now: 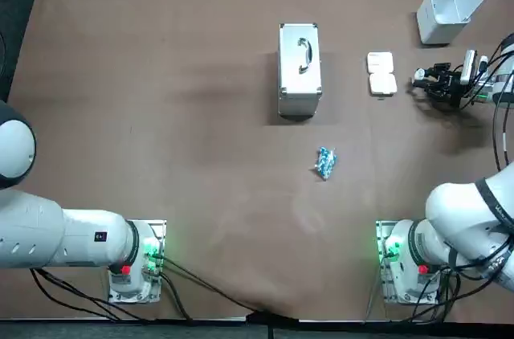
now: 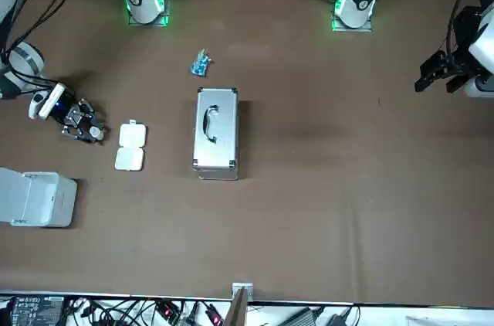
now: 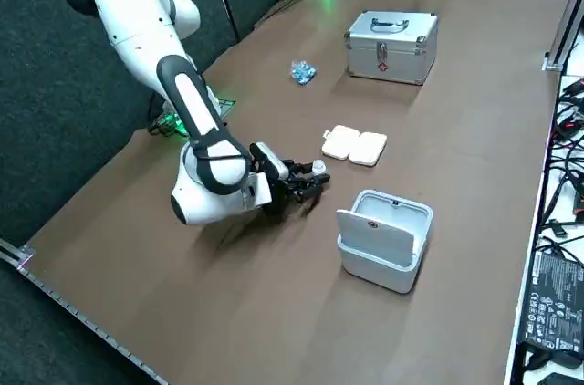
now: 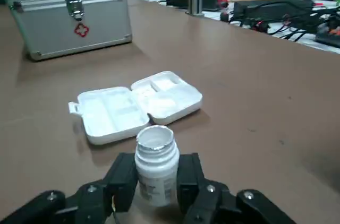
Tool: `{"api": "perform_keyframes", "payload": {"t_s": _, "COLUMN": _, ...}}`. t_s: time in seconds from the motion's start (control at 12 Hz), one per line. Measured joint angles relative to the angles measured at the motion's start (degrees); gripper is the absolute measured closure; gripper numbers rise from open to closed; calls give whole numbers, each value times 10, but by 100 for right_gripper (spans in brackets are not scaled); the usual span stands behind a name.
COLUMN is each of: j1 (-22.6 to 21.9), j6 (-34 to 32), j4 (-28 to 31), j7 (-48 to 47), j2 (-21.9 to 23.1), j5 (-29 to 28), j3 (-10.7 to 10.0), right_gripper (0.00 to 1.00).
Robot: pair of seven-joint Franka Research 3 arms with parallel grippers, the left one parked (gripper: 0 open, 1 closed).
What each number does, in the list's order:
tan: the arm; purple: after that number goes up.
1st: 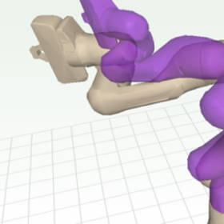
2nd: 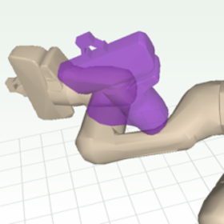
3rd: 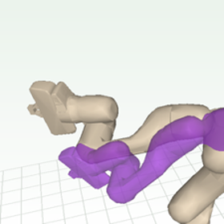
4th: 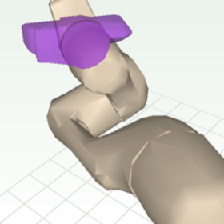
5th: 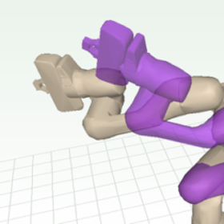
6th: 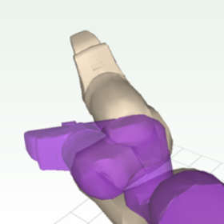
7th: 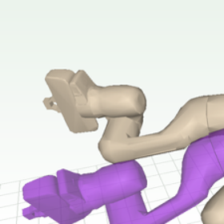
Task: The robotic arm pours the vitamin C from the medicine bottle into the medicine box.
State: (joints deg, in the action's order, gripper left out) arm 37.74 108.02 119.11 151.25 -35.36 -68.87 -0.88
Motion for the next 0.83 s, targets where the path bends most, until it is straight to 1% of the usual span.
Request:
{"api": "perform_keyframes", "payload": {"t_s": 0.33, "j1": 3, "j6": -5, "j4": -6, "j7": 0, "j2": -12, "j5": -21, "j3": 0, "right_gripper": 57}}
{"api": "perform_keyframes", "payload": {"t_s": 0.67, "j1": 4, "j6": -5, "j4": -9, "j7": -1, "j2": -24, "j5": -29, "j3": 0, "right_gripper": 56}}
{"api": "perform_keyframes", "payload": {"t_s": 0.75, "j1": 4, "j6": -5, "j4": -10, "j7": -4, "j2": -24, "j5": -29, "j3": 0, "right_gripper": 55}}
{"api": "perform_keyframes", "payload": {"t_s": 0.83, "j1": 4, "j6": -5, "j4": -11, "j7": -6, "j2": -24, "j5": -29, "j3": 0, "right_gripper": 45}}
